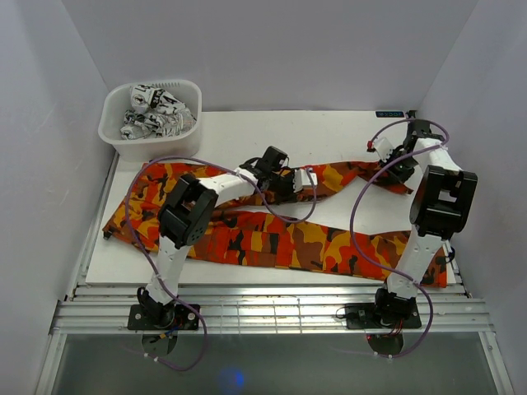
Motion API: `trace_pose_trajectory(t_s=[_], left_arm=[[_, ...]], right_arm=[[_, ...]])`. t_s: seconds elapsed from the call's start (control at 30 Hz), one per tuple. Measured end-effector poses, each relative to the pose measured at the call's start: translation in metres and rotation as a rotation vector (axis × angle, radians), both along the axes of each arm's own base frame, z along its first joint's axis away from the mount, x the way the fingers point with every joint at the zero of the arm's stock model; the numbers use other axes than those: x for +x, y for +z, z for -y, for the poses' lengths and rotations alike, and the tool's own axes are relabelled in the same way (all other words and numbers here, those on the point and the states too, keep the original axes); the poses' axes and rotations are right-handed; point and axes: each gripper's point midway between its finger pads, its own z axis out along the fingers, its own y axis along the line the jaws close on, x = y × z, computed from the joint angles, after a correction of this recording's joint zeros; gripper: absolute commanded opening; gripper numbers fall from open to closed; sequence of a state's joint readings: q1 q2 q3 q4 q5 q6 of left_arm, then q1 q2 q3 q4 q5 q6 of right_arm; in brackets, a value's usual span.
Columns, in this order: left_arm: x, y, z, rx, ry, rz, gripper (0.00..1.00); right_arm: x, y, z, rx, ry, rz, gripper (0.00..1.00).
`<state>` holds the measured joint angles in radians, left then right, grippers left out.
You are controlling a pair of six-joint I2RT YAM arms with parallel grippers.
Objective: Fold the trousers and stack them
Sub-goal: Flatten the trousers out
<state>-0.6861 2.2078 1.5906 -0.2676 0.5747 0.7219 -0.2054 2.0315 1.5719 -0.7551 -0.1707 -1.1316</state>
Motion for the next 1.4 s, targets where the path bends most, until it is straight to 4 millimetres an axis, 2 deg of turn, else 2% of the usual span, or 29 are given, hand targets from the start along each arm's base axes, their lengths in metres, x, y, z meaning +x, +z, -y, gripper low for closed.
trace_pose_trajectory(t_s=[0.07,0.13,0.23,0.33,0.43,0.5,0.6,0.73,0.83,0.93,0.97,1.03,1.07,1.1,1.13,1.17,1.2,1.23,1.27,1.33,1.4], left_arm=[[-0.006,0.01,-0.01,0.003,0.025,0.007,0.0],[-0.009,0.029,-0.021,-0.012,0.068,0.023,0.0],[-0.005,0.075,-0.04,-0.073,0.153,0.089,0.0],[0.011,0.128,-0.068,-0.162,0.26,0.171,0.0],[0.024,0.168,-0.087,-0.256,0.334,0.223,0.0],[0.023,0.177,-0.097,-0.29,0.368,0.225,0.0],[0.013,0.169,-0.105,-0.31,0.385,0.212,0.0],[0.005,0.166,-0.105,-0.331,0.381,0.197,0.0],[0.01,0.171,-0.099,-0.353,0.377,0.189,0.0],[0.034,0.17,-0.084,-0.369,0.388,0.177,0.0],[0.045,0.164,-0.078,-0.368,0.396,0.168,0.0],[0.071,0.154,-0.066,-0.367,0.424,0.155,0.14],[0.088,0.143,-0.062,-0.359,0.453,0.148,0.24],[0.105,0.133,-0.06,-0.352,0.485,0.144,0.46],[0.123,0.122,-0.06,-0.341,0.521,0.136,0.54],[0.14,0.11,-0.061,-0.331,0.565,0.116,0.58],[0.154,0.1,-0.063,-0.322,0.608,0.099,0.61],[0.167,0.091,-0.069,-0.309,0.652,0.08,0.65],[0.176,0.085,-0.075,-0.297,0.687,0.065,0.66],[0.183,0.078,-0.097,-0.27,0.754,0.028,0.69],[0.185,0.086,-0.122,-0.266,0.801,0.013,0.69]], right_arm=[[0.0,0.009,0.004,-0.02,-0.001,0.015,0.08],[0.0,0.025,0.01,-0.045,-0.001,0.05,0.08],[-0.004,0.057,0.021,-0.086,0.001,0.117,0.08],[-0.016,0.088,0.032,-0.127,0.002,0.166,0.08],[-0.034,0.11,0.023,-0.124,0.044,0.188,0.08],[-0.048,0.126,0.014,-0.13,0.08,0.208,0.08],[-0.063,0.141,0.009,-0.149,0.128,0.235,0.08],[-0.068,0.154,0.01,-0.199,0.208,0.254,0.08],[-0.068,0.144,0.015,-0.231,0.258,0.211,0.08],[-0.055,0.121,0.027,-0.248,0.284,0.129,0.1],[-0.047,0.113,0.031,-0.248,0.284,0.1,0.16],[-0.018,0.093,0.046,-0.269,0.265,0.057,0.22],[0.001,0.084,0.057,-0.295,0.242,0.042,0.35],[0.023,0.074,0.07,-0.327,0.209,0.035,0.47],[0.048,0.063,0.082,-0.362,0.171,0.044,0.59],[0.069,0.055,0.093,-0.399,0.137,0.052,0.85],[0.086,0.045,0.102,-0.428,0.094,0.063,0.96],[0.098,0.035,0.107,-0.448,0.067,0.066,0.9],[0.102,0.025,0.108,-0.459,0.051,0.061,0.9],[0.097,0.012,0.099,-0.457,0.027,0.042,0.9],[0.082,0.01,0.083,-0.438,0.024,0.027,0.91]])
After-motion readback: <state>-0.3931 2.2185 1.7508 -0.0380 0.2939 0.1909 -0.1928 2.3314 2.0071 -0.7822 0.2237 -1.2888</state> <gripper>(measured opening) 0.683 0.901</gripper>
